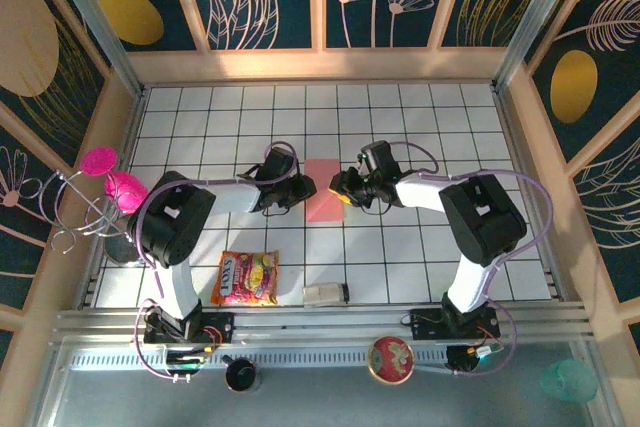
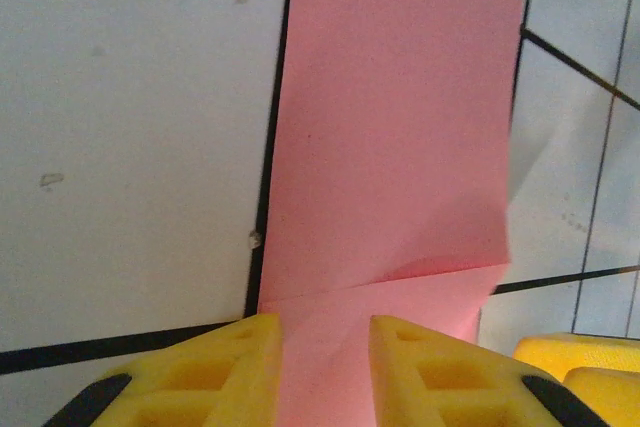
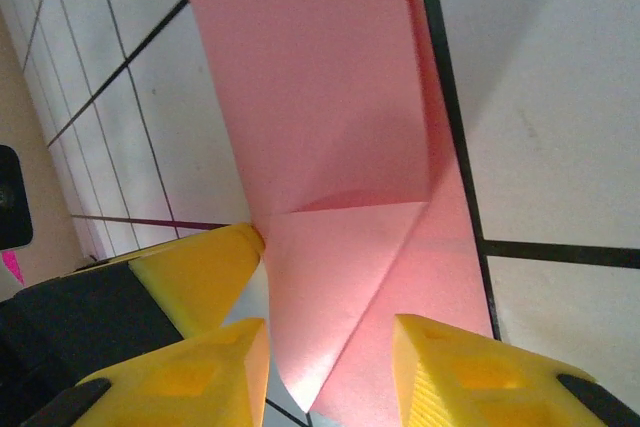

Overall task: Fold a paper plane with a square sheet of paper (pick it up from the middle)
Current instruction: Pick up the paper from the center of the table.

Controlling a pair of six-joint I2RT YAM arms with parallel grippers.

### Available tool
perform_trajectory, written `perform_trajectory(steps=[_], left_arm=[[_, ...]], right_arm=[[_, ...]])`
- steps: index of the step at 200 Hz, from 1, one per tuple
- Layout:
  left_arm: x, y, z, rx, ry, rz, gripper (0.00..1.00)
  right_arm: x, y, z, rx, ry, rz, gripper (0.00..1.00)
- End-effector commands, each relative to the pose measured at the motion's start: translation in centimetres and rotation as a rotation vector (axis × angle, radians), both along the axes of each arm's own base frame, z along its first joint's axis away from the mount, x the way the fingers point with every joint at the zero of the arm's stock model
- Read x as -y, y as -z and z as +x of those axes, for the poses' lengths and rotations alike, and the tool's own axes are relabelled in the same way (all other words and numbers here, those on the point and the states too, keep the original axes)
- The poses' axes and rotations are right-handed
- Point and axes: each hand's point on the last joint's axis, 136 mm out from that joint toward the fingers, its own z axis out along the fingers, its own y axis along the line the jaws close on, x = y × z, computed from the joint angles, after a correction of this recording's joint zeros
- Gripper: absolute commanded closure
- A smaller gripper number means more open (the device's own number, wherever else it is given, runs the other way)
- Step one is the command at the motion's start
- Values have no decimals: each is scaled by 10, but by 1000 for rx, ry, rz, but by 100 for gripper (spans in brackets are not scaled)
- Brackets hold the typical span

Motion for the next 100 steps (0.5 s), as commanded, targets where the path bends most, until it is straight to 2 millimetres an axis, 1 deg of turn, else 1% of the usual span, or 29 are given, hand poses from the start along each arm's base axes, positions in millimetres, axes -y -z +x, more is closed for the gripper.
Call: perform_trajectory(steps=[1,36,94,100], left_arm=[[-6,13,-3,-22,-17,10,71],[-11,19,-7,-36,-25,27,71],[-12,20,-8,-40,-24,31,72],[-12,20,-8,-41,-26,32,72]], right_arm=[[-8,4,-2,-22,-8,6,62],[-9,9,0,-36,-1,2,60],[-15,13,5,-40,-15,16,68],[-22,12,0,-38,-36,20,68]])
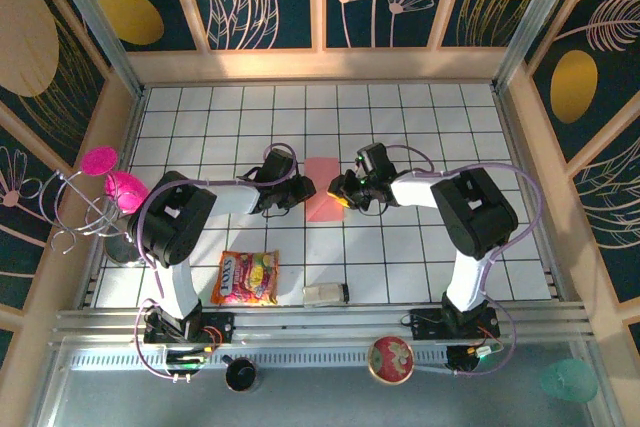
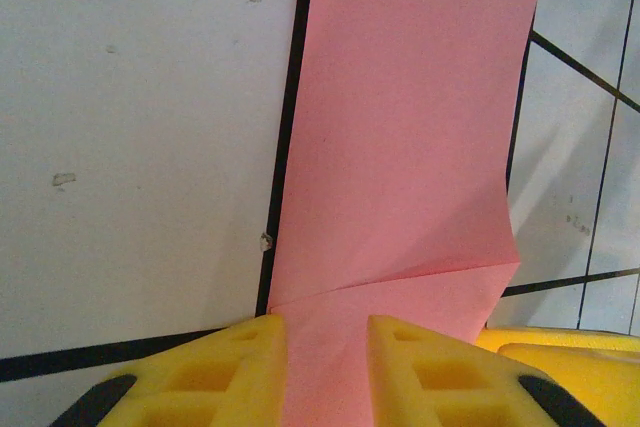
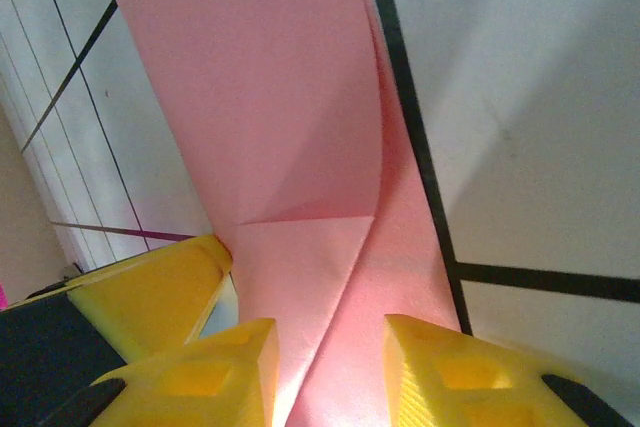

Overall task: Fold a paper plane with a square sheet of paper (pick it up from the middle)
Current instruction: Pick up the paper from the center of the table.

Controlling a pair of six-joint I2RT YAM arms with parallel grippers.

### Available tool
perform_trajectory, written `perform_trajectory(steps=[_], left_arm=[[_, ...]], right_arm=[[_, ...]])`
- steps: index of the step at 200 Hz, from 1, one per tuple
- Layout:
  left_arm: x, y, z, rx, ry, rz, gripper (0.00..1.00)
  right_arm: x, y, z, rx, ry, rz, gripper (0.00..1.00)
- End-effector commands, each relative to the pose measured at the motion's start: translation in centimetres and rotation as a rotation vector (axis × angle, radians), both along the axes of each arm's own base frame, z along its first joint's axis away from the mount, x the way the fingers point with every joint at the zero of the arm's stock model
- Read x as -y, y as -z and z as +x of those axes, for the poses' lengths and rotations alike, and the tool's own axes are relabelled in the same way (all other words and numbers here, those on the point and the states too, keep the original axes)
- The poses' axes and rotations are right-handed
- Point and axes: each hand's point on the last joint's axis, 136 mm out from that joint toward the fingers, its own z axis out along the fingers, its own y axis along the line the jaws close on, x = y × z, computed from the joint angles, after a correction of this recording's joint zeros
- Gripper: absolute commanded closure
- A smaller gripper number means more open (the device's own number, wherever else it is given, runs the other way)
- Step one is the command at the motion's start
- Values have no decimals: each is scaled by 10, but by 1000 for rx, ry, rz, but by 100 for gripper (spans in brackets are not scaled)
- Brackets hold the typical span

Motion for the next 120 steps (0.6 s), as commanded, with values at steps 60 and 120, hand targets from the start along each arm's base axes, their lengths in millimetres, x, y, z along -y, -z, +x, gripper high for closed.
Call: perform_trajectory(steps=[60,120], left_arm=[[-10,15,-8,-46,-17,34,72],[-11,3,-4,-15,-26,31,72]], right_arm=[[-30,-13,-4,39,-81,111,75],[-34,-9,-7,43,-89,146,80]])
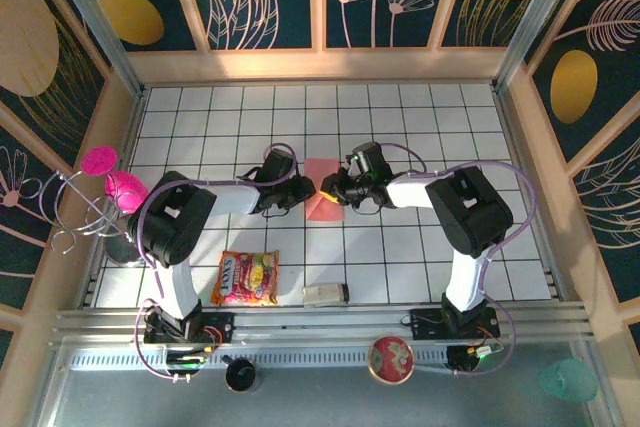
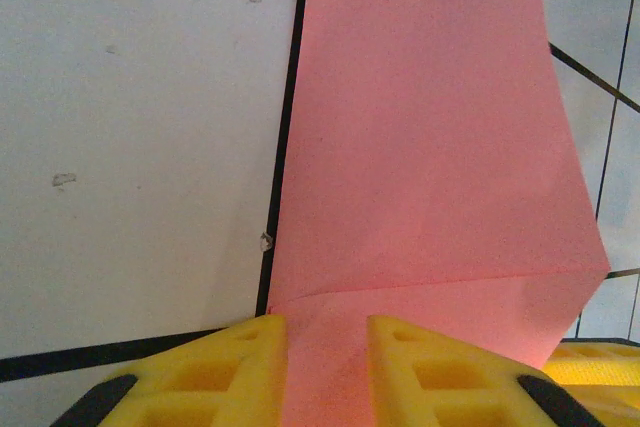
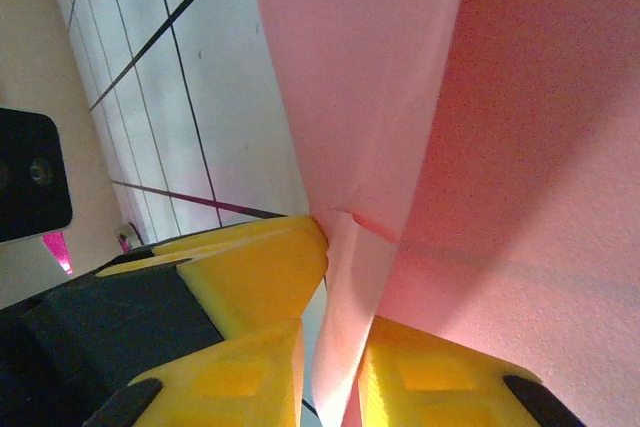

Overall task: Fold a paper plane with a square sheet of paper (pick it up from the middle)
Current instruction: Pick up the paper from the center of the table.

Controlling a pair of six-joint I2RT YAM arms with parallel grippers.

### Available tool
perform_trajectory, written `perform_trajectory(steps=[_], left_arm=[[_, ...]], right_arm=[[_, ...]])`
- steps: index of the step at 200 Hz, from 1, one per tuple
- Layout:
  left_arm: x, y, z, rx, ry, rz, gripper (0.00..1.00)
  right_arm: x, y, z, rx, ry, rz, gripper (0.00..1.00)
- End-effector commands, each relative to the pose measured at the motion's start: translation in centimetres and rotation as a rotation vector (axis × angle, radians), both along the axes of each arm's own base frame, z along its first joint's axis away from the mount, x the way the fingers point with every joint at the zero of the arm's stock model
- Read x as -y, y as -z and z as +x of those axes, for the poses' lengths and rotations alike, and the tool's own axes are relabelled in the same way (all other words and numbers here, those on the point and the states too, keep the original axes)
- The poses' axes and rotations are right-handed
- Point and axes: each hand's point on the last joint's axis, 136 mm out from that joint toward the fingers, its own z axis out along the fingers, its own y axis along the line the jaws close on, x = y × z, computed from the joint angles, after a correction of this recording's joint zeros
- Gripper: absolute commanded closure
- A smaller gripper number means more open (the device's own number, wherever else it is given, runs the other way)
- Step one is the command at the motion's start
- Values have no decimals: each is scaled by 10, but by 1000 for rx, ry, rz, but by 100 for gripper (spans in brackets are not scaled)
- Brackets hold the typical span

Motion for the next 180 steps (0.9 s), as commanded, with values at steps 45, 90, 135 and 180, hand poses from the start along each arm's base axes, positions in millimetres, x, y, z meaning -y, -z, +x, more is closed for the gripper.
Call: perform_trajectory(steps=[45,90,135,180], left_arm=[[-12,-10,0,15,-40,18,72],[-24,-35,5,72,-89,-6,68],[-37,-83,4,175,-121,-101,43],[-28,-152,-7,304,-83,-313,14]], right_arm=[[-7,15,-6,-13,-22,7,85],[-4,5,5,44,-10,-1,97],[10,-56,24,254,-2,77,100],[21,-138,20,462,-61,221,100]])
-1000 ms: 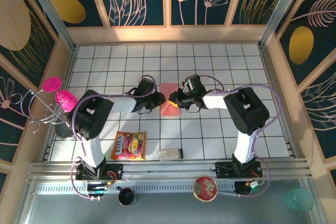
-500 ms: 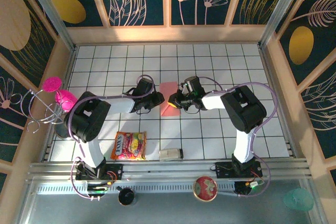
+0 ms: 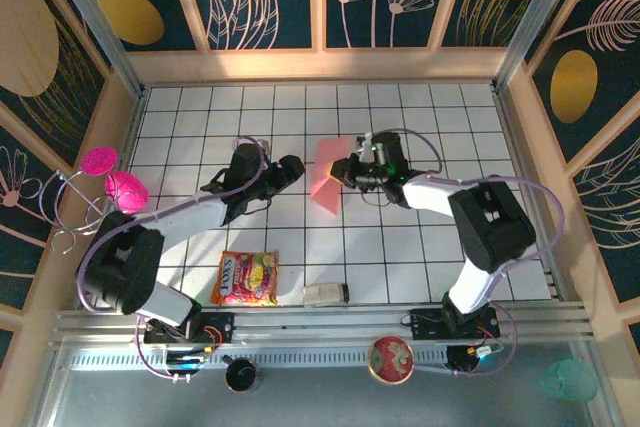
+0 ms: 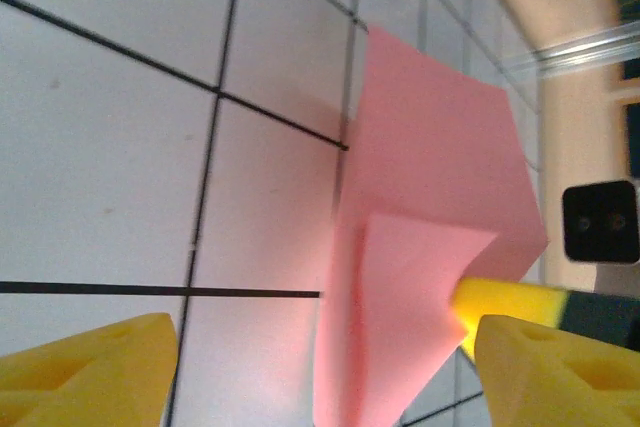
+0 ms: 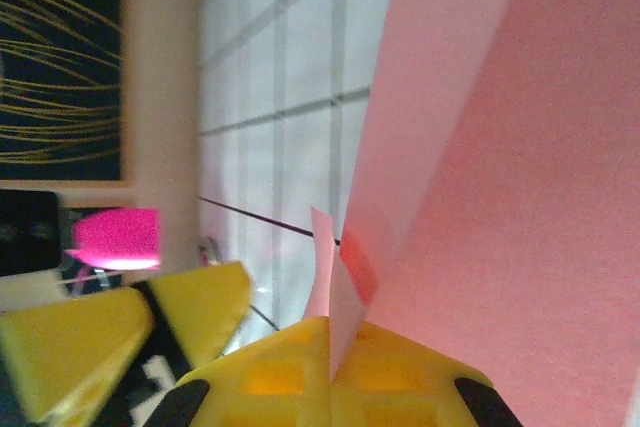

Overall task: Fold a paper plane with a square sheet of paper (pick it up from the middle)
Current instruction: Pick up the paper from the center of the table, then turn over the paper at the center of the table.

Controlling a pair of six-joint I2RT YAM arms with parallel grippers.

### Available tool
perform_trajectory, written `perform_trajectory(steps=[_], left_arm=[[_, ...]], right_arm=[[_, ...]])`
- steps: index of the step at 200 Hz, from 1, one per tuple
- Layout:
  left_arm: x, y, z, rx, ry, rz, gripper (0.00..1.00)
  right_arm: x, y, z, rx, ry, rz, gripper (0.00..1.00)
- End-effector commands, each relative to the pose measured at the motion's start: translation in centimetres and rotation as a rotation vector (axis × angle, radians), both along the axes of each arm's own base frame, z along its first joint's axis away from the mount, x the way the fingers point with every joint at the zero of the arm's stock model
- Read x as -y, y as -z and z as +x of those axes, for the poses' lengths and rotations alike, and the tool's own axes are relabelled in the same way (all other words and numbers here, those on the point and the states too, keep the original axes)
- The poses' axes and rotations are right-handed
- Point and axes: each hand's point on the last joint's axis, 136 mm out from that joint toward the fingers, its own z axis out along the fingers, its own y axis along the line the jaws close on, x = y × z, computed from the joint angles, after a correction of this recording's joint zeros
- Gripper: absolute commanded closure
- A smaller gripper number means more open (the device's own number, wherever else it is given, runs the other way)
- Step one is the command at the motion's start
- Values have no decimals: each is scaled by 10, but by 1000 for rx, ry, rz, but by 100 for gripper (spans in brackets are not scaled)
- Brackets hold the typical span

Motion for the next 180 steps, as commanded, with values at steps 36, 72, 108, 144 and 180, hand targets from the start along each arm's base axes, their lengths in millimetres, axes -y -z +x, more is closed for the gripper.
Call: perform_trajectory(steps=[36,72,108,144,180], left_arm=[[21,-101,-15,202,112,-290,6],[30,-111,-21,221,173,-342,4],[44,-115,-25,228,250,-421,9],[46,-121,-25,262,273,-418,22],[45,-121,-25,276,271,-402,37]], right_arm=[[0,-100,-19,250,-143,238,100],[-6,-125,-31,257,-215,368,99],[-7,-127,-34,243,-230,396,99],[-9,-121,-34,219,-235,388,99],[-9,-117,-34,205,-240,386,99]])
